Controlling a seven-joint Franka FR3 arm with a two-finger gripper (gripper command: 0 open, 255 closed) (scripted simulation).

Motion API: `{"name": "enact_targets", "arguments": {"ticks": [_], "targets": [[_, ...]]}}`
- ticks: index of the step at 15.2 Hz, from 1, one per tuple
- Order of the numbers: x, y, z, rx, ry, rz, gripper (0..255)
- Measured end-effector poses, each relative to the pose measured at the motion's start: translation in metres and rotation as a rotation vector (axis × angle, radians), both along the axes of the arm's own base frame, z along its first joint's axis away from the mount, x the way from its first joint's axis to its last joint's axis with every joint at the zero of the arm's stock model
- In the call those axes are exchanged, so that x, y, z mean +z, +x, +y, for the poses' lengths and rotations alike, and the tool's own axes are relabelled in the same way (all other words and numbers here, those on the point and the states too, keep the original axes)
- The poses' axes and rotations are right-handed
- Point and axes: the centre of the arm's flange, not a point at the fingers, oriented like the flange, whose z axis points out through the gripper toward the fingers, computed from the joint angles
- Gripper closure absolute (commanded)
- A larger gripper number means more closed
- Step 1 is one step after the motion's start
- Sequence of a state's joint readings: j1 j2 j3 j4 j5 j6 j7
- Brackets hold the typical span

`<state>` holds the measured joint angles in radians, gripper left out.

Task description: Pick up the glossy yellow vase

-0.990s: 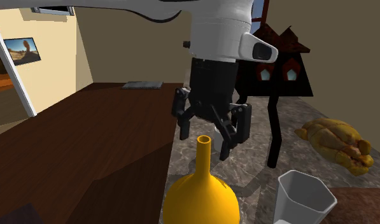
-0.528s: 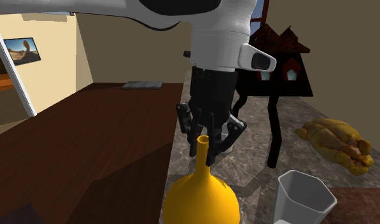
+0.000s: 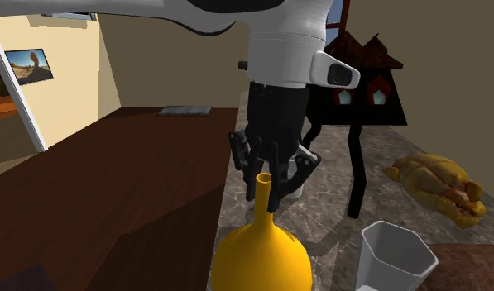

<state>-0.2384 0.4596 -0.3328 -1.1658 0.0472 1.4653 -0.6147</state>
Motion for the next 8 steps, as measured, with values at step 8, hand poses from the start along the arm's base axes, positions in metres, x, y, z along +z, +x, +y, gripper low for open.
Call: {"name": "enact_targets", "arguments": {"ticks": [8], "targets": [[0.040,0.002,0.000,0.000,0.000,0.000,255]]}}
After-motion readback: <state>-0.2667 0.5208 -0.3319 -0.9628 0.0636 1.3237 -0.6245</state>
